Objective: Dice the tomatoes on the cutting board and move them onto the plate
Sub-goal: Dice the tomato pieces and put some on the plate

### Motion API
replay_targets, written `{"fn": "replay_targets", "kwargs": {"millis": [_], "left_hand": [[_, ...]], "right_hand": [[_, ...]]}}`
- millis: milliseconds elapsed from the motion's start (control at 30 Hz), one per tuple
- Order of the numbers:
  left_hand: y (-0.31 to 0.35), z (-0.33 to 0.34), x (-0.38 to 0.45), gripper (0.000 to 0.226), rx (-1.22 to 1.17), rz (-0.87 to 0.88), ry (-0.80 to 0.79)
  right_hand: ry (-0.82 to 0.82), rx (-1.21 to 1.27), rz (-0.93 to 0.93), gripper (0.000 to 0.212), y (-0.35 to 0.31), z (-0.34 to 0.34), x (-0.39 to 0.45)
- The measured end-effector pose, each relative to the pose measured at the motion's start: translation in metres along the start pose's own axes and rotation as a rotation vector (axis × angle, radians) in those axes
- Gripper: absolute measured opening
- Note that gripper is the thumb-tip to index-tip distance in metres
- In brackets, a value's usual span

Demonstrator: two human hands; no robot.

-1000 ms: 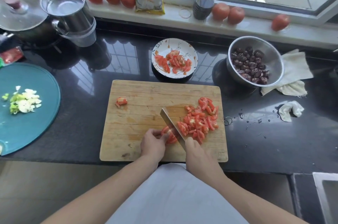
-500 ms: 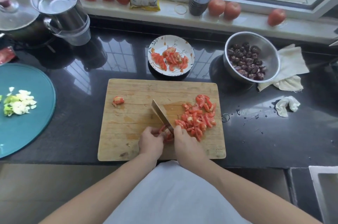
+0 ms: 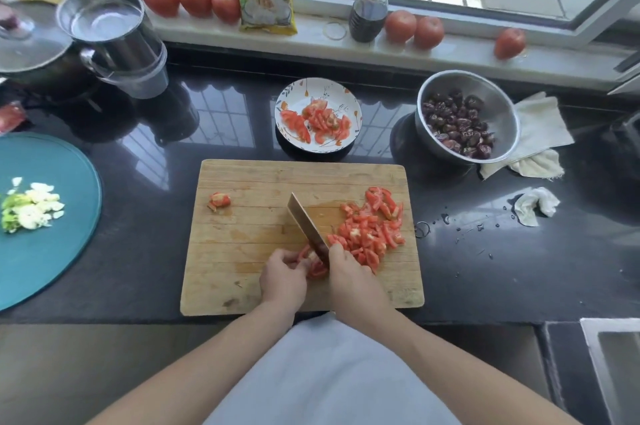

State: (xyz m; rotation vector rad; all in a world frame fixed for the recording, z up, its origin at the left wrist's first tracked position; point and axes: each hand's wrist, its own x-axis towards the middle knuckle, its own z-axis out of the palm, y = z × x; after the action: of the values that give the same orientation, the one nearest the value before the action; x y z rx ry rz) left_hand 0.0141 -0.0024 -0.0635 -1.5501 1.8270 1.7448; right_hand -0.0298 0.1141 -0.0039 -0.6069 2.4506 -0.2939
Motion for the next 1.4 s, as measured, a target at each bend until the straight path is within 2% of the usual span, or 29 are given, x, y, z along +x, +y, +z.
{"fn": "replay_targets", "kwargs": {"millis": [167,267,367,433,533,1300,1400], "left_hand": [[-0.001,0.000,0.001,0.015,-0.041,0.001,-0.010],[0.000,-0.001,0.000,0.019,-0.044,-0.004,-0.012],[0.001,-0.001,-0.001,0.017,0.018,-0.004,0.011],[0.001,-0.001,-0.001,0.016,0.042,-0.002,0.017],[0.002,-0.001,-0.002,0.016,0.035,-0.002,0.014],[0.004,0.001,-0.002,0.010,0.047,0.006,0.030],[0.005,0.001,-0.004,0.010,0.028,-0.006,0.024]], "right_hand": [[0.015,0.071,0.108,0.028,0.030,0.002,-0.023],[0.040,0.072,0.063,0.025,0.029,-0.003,-0.028],[0.006,0.010,-0.011,0.031,0.020,-0.005,-0.035],[-0.027,-0.039,-0.032,0.025,0.017,-0.007,-0.038],[-0.047,-0.109,-0.027,0.019,0.014,-0.009,-0.037],[-0.099,-0.246,-0.052,0.013,0.020,-0.001,-0.032],[-0.154,-0.255,0.003,0.014,0.030,-0.005,-0.047]]}}
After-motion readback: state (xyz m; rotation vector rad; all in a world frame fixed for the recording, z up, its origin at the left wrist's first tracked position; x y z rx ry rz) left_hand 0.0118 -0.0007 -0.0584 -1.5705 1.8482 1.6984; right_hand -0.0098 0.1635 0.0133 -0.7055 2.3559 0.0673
